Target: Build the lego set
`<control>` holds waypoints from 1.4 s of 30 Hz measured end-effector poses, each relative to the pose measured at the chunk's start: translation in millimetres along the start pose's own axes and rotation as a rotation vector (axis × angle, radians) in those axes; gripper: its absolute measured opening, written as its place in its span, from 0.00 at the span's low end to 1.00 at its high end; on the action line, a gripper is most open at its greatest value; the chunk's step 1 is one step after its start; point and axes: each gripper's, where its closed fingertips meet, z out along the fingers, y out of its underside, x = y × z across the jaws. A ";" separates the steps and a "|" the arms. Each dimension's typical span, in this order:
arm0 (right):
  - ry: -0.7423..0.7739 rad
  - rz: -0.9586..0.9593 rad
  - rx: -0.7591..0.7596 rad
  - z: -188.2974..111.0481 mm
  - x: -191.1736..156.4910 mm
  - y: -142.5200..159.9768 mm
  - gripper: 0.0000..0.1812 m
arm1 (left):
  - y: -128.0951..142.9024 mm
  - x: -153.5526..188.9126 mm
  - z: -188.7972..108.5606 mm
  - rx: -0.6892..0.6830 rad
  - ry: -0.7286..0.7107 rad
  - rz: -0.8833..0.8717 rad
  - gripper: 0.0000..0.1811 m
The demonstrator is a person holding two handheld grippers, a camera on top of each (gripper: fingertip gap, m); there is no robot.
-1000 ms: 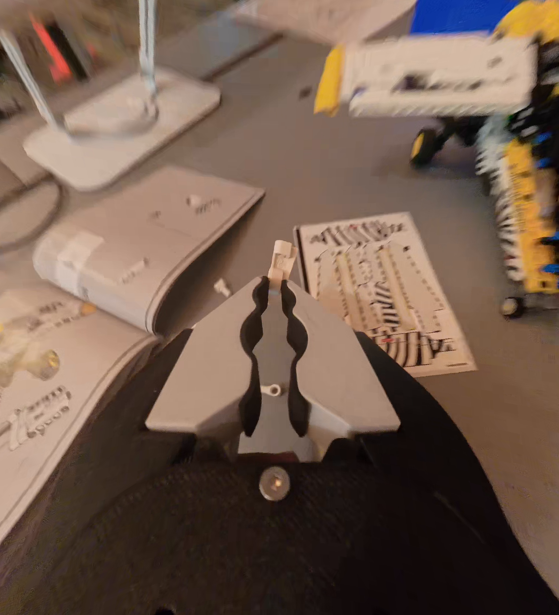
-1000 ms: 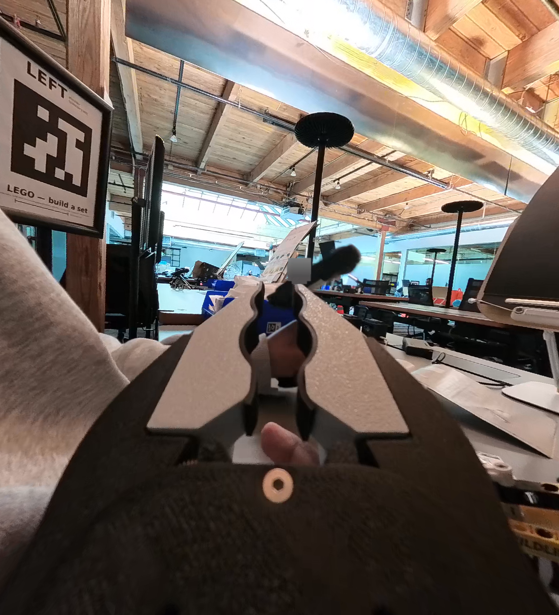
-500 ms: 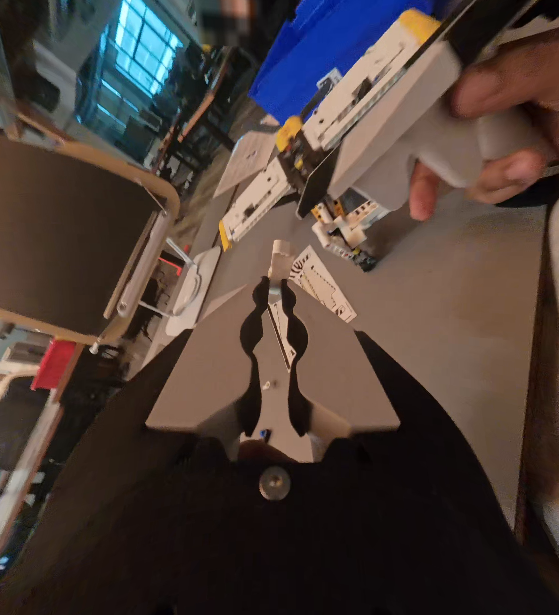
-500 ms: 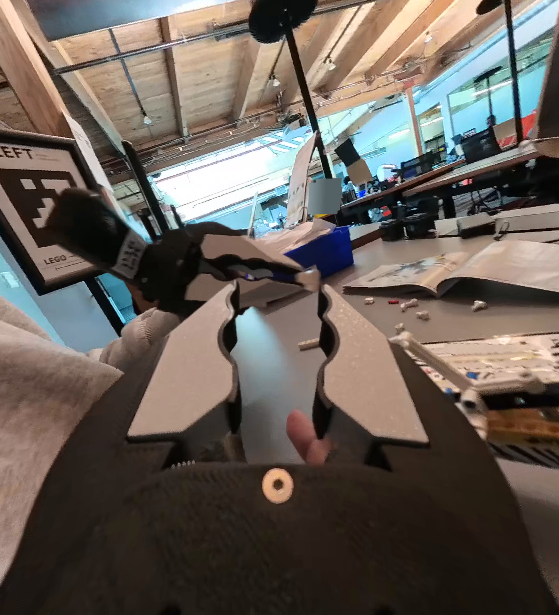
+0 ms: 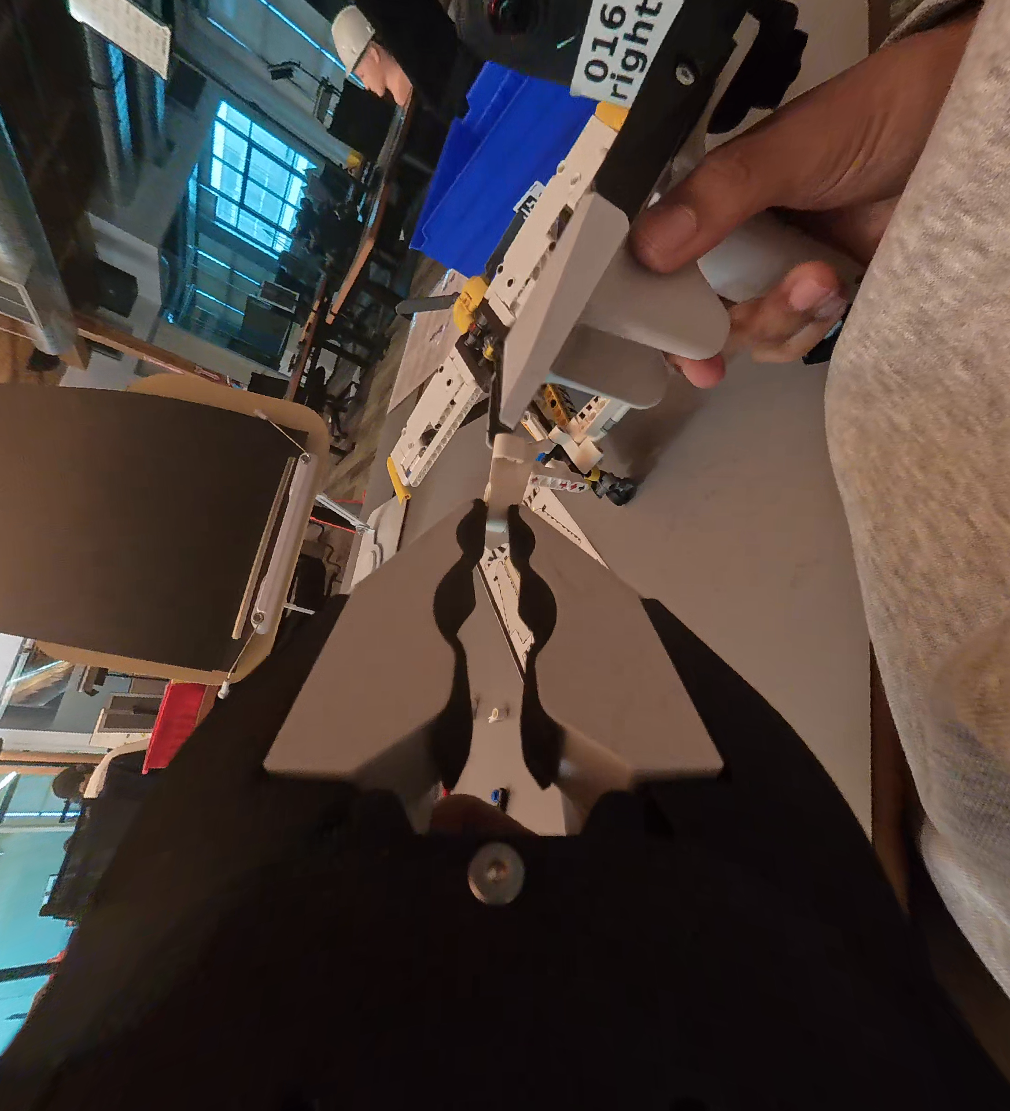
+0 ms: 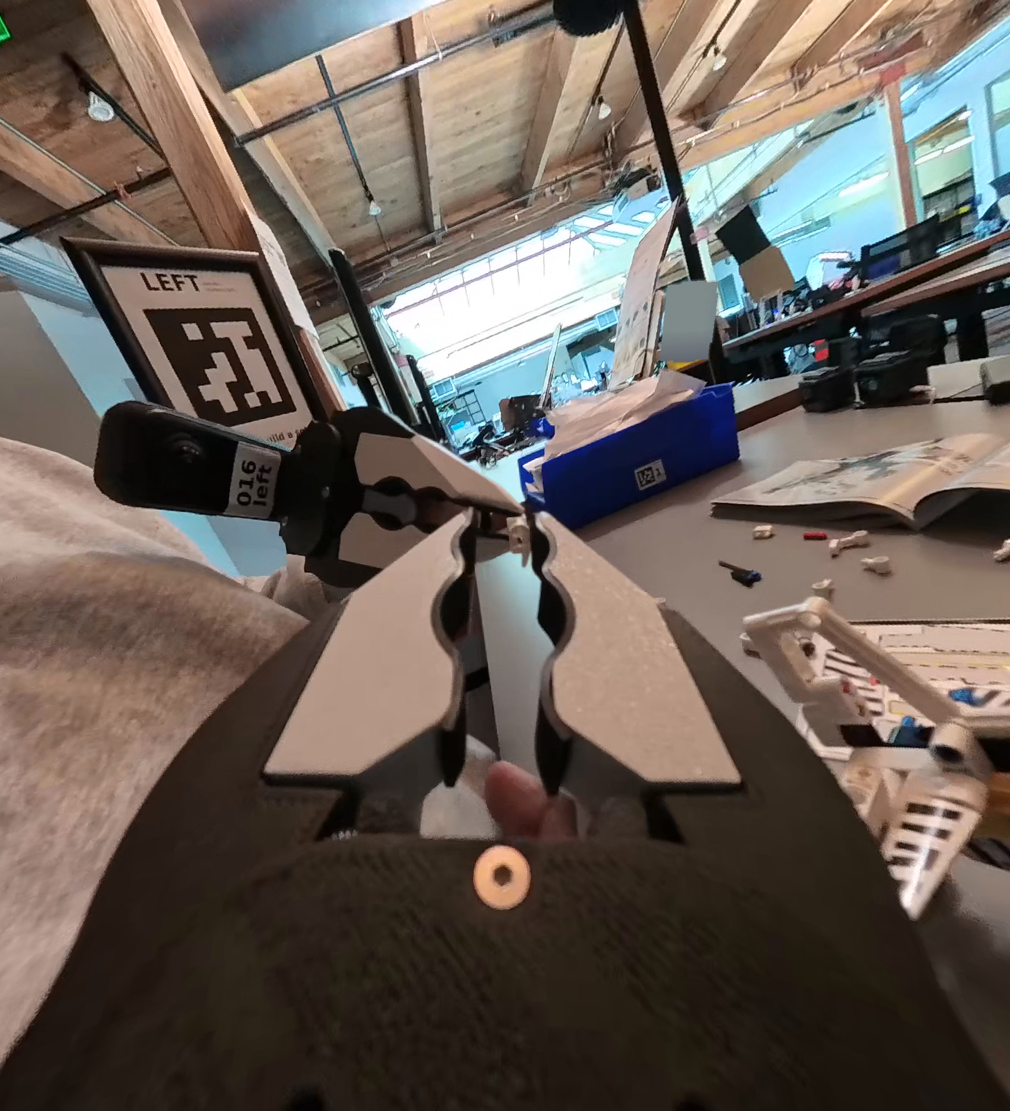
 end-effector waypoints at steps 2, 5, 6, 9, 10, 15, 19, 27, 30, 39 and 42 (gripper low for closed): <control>0.006 -0.005 -0.031 2.4 0.1 5.7 0.09 | -0.6 0.8 -1.3 0.004 -0.006 0.007 0.04; 0.022 -0.020 -0.062 5.6 0.7 11.9 0.05 | -1.4 3.0 -2.8 0.011 -0.004 0.003 0.04; 0.023 -0.028 -0.062 5.9 0.2 12.2 0.03 | -1.2 2.8 -2.9 0.015 -0.004 -0.004 0.04; 0.041 -0.098 -0.073 5.0 0.9 12.4 0.03 | 0.3 3.0 -0.8 0.048 0.026 -0.111 0.05; 0.053 -0.145 -0.075 4.1 1.4 11.6 0.03 | 0.4 4.0 -0.8 0.070 0.056 -0.191 0.06; 0.084 -0.532 -0.087 2.2 -5.4 14.2 0.03 | -15.2 13.6 -13.4 0.229 0.476 -0.893 0.27; 0.054 -0.713 -0.112 5.7 -16.4 26.3 0.03 | -10.6 15.6 -21.9 0.312 0.706 -1.214 0.25; -0.109 -0.751 -0.062 2.8 -41.6 30.7 0.03 | -32.0 32.4 -41.3 0.446 1.110 -1.454 0.15; -0.172 -0.770 -0.105 -0.9 -46.7 40.3 0.03 | -31.0 35.9 -42.1 0.430 1.145 -1.480 0.16; -0.150 -0.923 -0.215 -6.1 -39.1 57.9 0.03 | -16.7 50.3 -31.3 0.315 1.100 -1.452 0.07; -0.081 -0.988 -0.240 -4.4 -28.4 61.4 0.04 | -7.3 50.6 -25.5 0.298 1.029 -1.416 0.07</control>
